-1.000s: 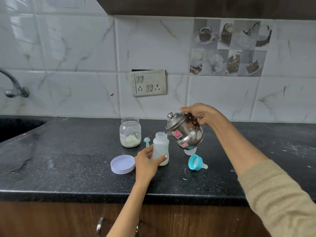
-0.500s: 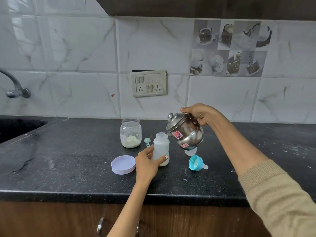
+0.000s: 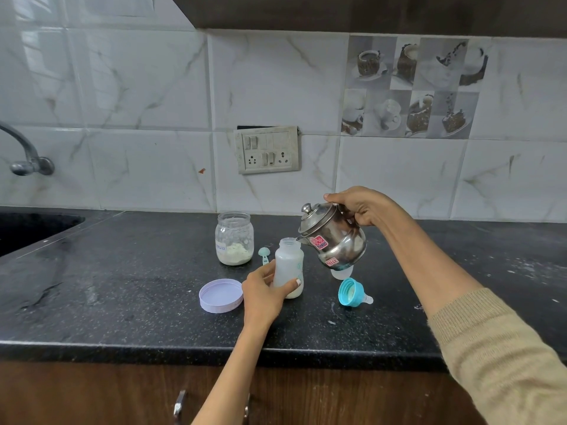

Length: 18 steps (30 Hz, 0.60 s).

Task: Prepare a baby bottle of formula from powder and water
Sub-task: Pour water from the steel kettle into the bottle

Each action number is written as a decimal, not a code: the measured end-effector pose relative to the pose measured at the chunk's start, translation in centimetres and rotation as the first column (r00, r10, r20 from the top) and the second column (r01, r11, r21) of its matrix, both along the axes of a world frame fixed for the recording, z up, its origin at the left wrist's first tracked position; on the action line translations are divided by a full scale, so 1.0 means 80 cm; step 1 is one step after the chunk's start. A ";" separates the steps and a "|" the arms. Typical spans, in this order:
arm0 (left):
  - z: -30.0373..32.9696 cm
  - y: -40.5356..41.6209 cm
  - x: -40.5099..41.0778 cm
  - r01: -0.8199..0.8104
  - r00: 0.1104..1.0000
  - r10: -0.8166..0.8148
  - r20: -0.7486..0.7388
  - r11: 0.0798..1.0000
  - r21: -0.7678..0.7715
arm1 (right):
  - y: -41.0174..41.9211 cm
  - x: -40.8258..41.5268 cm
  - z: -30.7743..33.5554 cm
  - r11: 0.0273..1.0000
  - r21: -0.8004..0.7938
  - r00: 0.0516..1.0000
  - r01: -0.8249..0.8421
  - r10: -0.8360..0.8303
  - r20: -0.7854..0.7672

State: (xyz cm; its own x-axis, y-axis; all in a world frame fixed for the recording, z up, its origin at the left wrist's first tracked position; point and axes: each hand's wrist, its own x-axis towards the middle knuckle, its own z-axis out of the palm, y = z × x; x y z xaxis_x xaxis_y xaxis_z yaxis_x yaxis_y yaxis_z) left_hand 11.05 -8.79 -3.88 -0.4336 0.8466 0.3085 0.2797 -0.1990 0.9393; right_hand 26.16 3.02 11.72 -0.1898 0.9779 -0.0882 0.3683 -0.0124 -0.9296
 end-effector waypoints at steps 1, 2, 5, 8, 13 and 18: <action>0.000 0.000 0.000 0.001 1.000 -0.001 -0.001 1.000 0.001 | 0.000 0.000 0.000 1.000 0.002 1.000 0.002 -0.002 -0.001; 0.000 0.000 0.000 0.000 1.000 0.000 -0.002 1.000 0.000 | 0.000 0.000 0.000 1.000 0.004 1.000 0.003 -0.003 -0.001; 0.000 0.000 0.000 -0.005 1.000 0.005 -0.004 1.000 -0.005 | -0.001 -0.001 0.001 1.000 0.006 1.000 0.004 -0.004 -0.003; 0.000 0.000 0.000 -0.005 1.000 0.005 -0.006 1.000 -0.007 | -0.001 -0.001 0.001 1.000 0.002 1.000 -0.003 0.003 -0.009; 0.000 -0.001 0.000 -0.005 1.000 0.005 -0.015 1.000 -0.002 | -0.004 -0.001 0.001 1.000 0.004 1.000 -0.002 0.002 -0.017; 0.000 -0.001 0.000 -0.005 1.000 0.005 -0.026 1.000 0.010 | -0.007 -0.002 0.003 1.000 -0.002 1.000 -0.004 0.004 0.003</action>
